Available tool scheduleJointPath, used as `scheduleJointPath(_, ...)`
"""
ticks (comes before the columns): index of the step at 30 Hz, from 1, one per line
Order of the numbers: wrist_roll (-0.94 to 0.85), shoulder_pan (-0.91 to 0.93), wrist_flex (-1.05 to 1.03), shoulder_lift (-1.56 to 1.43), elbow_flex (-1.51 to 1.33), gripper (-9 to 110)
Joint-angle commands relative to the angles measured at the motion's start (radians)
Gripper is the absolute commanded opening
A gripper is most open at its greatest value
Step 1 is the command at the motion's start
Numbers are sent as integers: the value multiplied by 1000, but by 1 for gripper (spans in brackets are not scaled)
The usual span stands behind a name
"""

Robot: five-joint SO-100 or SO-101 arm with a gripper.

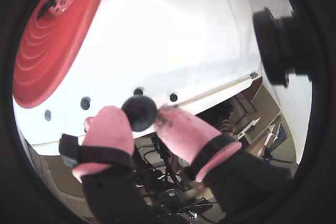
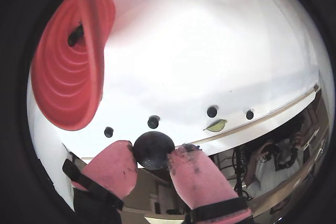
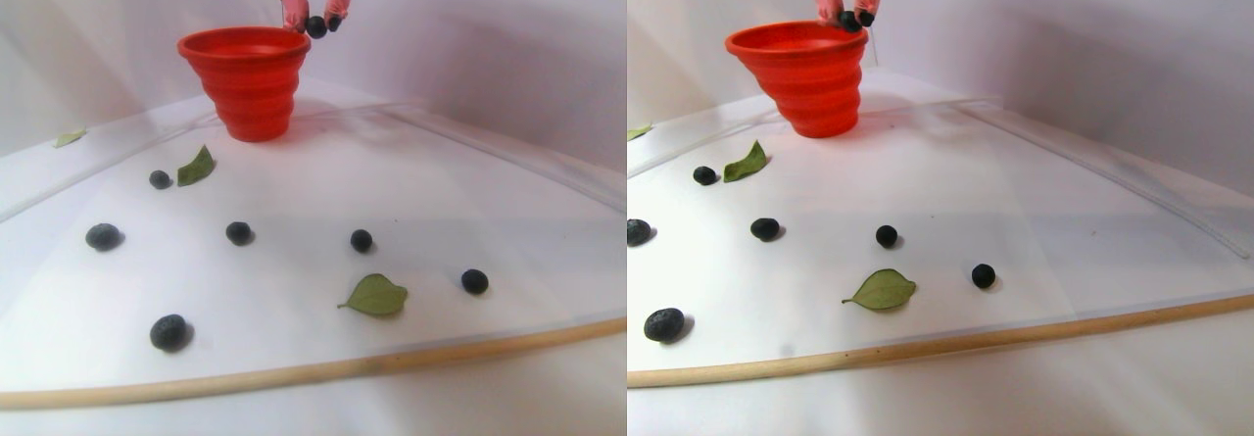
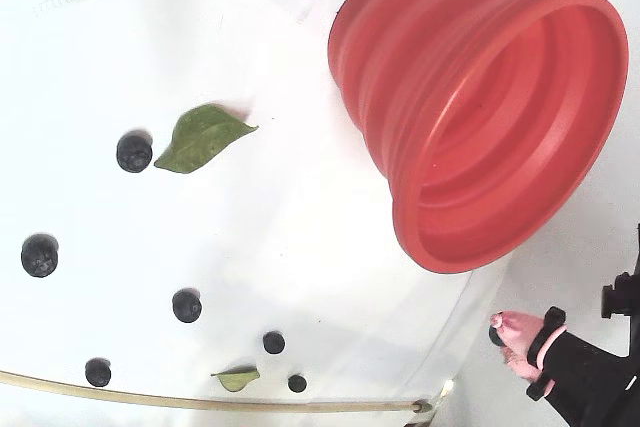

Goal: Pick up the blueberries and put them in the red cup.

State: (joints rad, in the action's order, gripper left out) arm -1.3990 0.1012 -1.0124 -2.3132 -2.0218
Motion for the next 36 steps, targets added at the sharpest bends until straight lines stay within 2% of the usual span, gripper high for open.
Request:
scheduleJointPath(1,9,-12,-14,-86,109,11)
scheduleJointPath(10,46,-61,21,-58,160,11)
scheduleJointPath(26,109,-143,206,-57,51,12)
scheduleJointPath(36,123,-140,267,-71,-8,17)
